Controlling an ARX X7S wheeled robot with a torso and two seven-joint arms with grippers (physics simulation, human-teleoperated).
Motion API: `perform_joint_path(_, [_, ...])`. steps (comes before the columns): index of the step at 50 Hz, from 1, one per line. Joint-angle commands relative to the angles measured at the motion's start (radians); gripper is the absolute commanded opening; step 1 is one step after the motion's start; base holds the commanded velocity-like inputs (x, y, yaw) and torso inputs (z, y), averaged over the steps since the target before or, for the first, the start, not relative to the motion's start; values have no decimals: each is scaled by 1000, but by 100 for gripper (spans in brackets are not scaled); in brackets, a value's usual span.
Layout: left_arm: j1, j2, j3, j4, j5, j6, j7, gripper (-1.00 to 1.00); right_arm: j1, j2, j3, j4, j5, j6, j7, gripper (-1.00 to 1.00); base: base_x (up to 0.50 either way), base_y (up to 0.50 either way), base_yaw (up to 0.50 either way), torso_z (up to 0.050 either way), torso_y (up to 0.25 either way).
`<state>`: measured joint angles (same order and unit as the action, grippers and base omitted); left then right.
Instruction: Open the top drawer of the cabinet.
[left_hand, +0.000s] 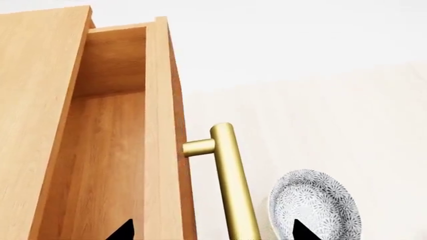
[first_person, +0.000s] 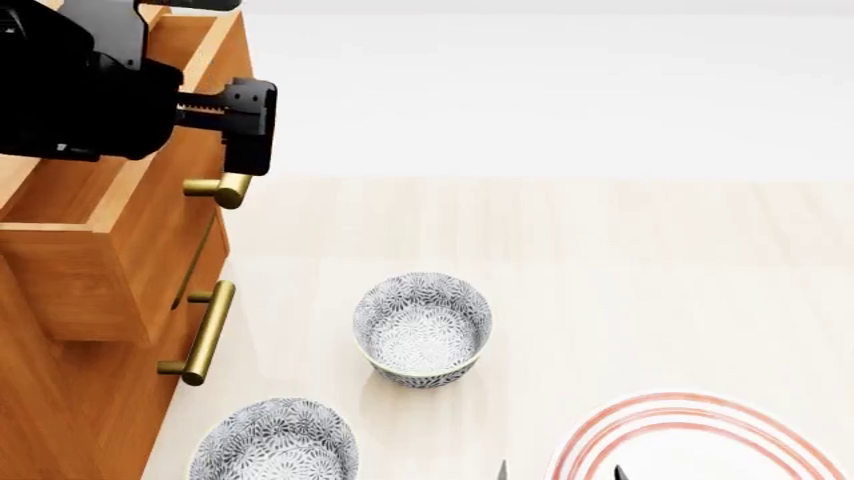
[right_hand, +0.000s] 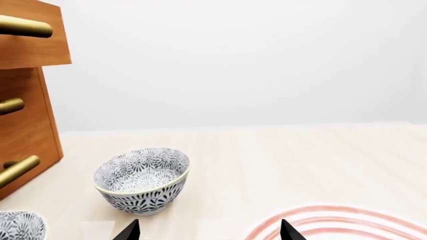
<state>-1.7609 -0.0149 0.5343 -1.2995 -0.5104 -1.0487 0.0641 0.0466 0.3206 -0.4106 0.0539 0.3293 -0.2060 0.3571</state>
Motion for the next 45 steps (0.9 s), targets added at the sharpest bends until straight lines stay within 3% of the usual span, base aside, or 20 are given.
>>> perform_joint_path(1, [17,15,-23,-9,-310,-9,-6,100,2,4,-4,-6,1,4,0,100,0,0,0,0,0])
perform_joint_path(16, [9,15,133,-9,-537,13,-44,100,4,3,-8,2,1,-2,0,100,0,0,0,0,0])
perform_joint_path(22, [3,15,325,-9,-732,50,-54,100,5,5,-9,-3,2,2,2,100,0,0,0,0,0])
perform_joint_path(34, [-23,15,957,43,-1386,184,-80,100,5,6,-12,1,3,-7,-1,100,0,0,0,0,0])
perform_joint_path(39, [-43,15,1080,68,-1521,215,-71,100,5,8,-13,-5,4,-2,2,100,0,0,0,0,0])
perform_joint_path(45, [-46,15,1118,109,-1574,235,-76,100,8,7,-15,5,0,-3,4,100,0,0,0,0,0])
